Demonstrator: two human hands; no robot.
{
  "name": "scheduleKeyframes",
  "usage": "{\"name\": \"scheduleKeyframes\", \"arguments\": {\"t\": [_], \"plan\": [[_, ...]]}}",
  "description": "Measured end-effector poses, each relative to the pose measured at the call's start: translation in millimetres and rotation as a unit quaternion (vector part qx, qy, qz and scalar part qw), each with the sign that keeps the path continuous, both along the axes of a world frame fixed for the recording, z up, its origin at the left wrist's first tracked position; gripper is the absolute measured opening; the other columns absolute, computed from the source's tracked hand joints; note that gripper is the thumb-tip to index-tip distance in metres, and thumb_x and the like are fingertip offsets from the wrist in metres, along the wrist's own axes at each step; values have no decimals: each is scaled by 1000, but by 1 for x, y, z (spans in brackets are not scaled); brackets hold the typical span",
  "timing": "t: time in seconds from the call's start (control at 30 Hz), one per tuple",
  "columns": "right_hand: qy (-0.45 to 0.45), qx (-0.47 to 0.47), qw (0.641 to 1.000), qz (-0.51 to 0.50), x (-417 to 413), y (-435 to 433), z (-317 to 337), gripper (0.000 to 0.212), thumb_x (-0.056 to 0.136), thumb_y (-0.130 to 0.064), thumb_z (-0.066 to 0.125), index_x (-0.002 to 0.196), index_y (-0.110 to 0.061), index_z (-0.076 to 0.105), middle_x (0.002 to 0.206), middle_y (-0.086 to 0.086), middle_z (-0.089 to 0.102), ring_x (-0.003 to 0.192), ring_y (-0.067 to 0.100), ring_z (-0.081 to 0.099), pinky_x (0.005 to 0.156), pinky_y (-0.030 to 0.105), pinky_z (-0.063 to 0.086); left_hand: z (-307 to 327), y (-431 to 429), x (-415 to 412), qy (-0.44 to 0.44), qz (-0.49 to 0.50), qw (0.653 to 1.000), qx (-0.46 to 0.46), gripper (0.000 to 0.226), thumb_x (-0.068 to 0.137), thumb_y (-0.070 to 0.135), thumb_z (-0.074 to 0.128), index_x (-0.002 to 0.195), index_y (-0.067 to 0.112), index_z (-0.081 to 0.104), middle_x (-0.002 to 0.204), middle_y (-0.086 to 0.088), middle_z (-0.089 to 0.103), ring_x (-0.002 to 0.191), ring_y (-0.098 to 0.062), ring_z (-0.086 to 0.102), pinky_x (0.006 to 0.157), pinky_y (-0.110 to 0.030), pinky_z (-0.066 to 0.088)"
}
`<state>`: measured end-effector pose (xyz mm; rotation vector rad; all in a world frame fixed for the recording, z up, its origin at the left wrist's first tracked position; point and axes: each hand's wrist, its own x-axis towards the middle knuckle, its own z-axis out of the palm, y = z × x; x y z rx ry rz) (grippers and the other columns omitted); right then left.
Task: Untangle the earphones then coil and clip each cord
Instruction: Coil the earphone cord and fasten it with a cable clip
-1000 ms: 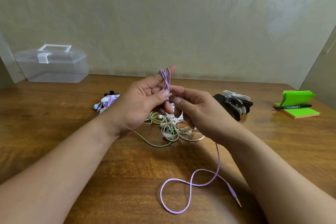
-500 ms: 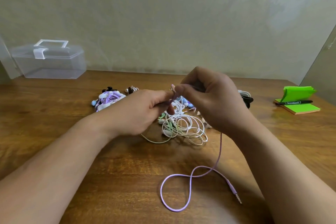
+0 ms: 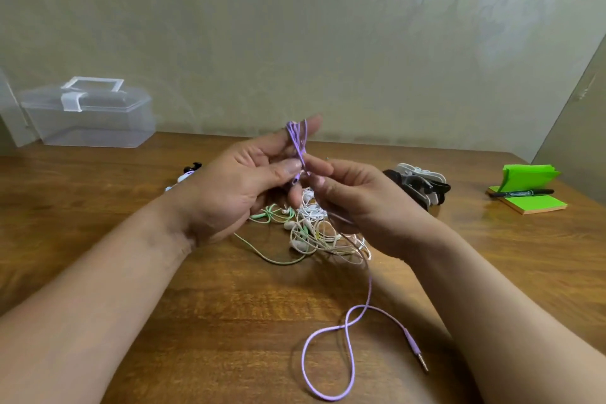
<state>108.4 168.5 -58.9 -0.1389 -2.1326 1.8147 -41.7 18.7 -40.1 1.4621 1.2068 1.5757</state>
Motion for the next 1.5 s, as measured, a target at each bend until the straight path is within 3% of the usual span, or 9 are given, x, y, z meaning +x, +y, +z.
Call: {"name": "scheduleKeyframes", "arguments": {"t": [0.33, 0.5, 0.67, 0.83, 0.97, 1.13, 1.27, 1.43, 1.5], "plan": [[-57, 412, 898, -142, -5, -17, -4, 16, 107, -33, 56, 96, -29, 67, 60, -15, 52, 56, 7, 45, 53, 21, 31, -11, 13, -8, 32, 131, 991, -25, 51, 106, 3, 48, 145, 37, 49, 122, -1, 75, 55, -8, 54, 64, -20, 50], [-83, 485, 858, -148, -6, -22, -1, 24, 110, -38, 45, 117, -26, 64, 89, -5, 70, 81, 19, 62, 74, 43, 52, -14, 18, -7, 54, 191, 980, -14, 52, 106, 5, 52, 150, 33, 48, 120, 4, 76, 40, -11, 40, 52, -18, 44], [-96, 522, 838, -125, -7, -29, -2, 31, 110, -36, 40, 138, -34, 55, 106, -2, 72, 96, 27, 65, 79, 45, 53, -13, 18, -1, 2, 198, 980, -22, 51, 106, 6, 51, 154, 24, 45, 124, -5, 73, 36, -2, 41, 38, -12, 31], [-36, 497, 855, -144, -2, -25, 3, 20, 109, -38, 51, 108, -27, 68, 79, -6, 67, 69, 10, 56, 62, 34, 44, -17, 20, -3, 88, 221, 971, -24, 52, 105, 4, 54, 150, 28, 47, 110, 4, 77, 63, 9, 61, 67, -6, 45], [14, 408, 885, -224, 1, -17, 9, 22, 104, -39, 62, 89, -25, 71, 62, -9, 59, 55, 9, 50, 51, 26, 37, -21, 17, -3, 160, 229, 959, -47, 49, 106, 18, 55, 151, 38, 47, 85, 12, 71, 47, -9, 47, 52, -19, 44], [57, 302, 914, -263, 8, -7, 18, 13, 100, -27, 70, 88, -23, 73, 61, -22, 60, 57, -1, 54, 52, 10, 36, -20, 12, 2, 229, 159, 957, -82, 46, 111, 29, 43, 151, 51, 41, 90, 2, 73, 52, -13, 49, 57, -26, 45], [80, 250, 937, -228, 14, -11, 23, 11, 99, -15, 70, 97, -5, 76, 75, -16, 66, 61, -10, 62, 56, 3, 43, -15, 4, 3, 248, 104, 958, -102, 50, 112, 18, 37, 154, 46, 38, 53, 8, 58, 52, -15, 47, 58, -19, 40], [56, 275, 931, -232, 14, -9, 23, 13, 97, -26, 73, 100, -14, 77, 90, -10, 77, 75, -3, 69, 60, 11, 47, -13, 3, 2, 251, 69, 960, -98, 51, 111, 18, 44, 157, 38, 35, 121, 14, 73, 49, -14, 45, 51, -23, 42], [46, 304, 920, -244, 13, -7, 22, 12, 96, -32, 73, 98, -22, 77, 90, -9, 77, 80, 5, 70, 62, 23, 51, -12, 3, 2, 240, 73, 963, -96, 48, 109, 17, 47, 154, 33, 42, 125, 10, 73, 48, -8, 47, 50, -20, 43]]}}
